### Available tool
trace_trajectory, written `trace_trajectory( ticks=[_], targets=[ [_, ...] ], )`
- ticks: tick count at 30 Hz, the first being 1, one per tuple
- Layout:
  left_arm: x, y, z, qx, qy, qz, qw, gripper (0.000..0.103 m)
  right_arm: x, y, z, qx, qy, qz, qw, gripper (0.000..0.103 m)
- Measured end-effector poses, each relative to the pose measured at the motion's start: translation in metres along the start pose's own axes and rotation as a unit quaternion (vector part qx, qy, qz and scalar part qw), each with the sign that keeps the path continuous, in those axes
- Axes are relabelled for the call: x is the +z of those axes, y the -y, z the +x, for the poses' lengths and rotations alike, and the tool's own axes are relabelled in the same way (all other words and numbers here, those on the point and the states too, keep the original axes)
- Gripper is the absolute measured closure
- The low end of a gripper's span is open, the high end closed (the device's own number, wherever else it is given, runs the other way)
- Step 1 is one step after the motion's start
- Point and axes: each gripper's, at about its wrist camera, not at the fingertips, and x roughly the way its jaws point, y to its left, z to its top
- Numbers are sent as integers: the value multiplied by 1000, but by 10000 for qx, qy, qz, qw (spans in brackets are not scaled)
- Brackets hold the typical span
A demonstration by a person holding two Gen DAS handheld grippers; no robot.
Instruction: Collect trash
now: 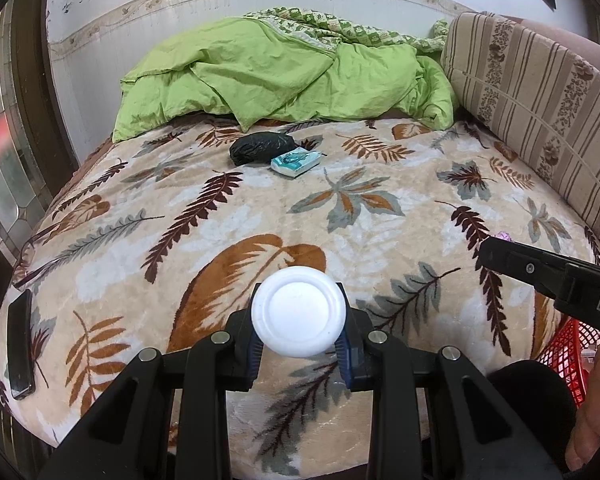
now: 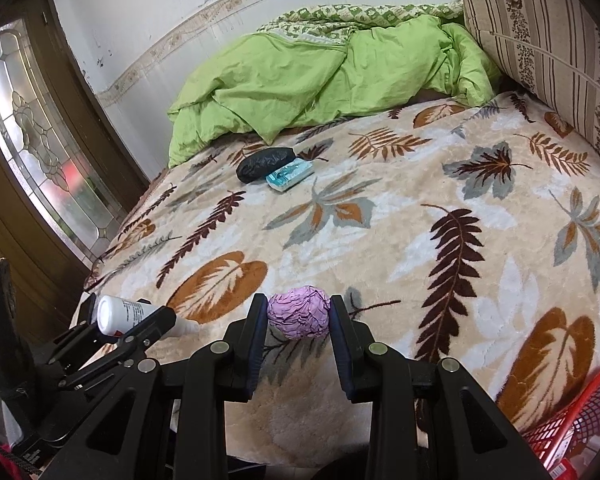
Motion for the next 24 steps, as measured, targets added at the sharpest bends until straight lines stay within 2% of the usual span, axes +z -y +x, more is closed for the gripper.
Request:
trace_trajectory(
  ticks=[24],
  targets=[
    [15,19,-17,-261,113,171,9995,74,7,8,-36,87,231,233,9994,70]
  ],
)
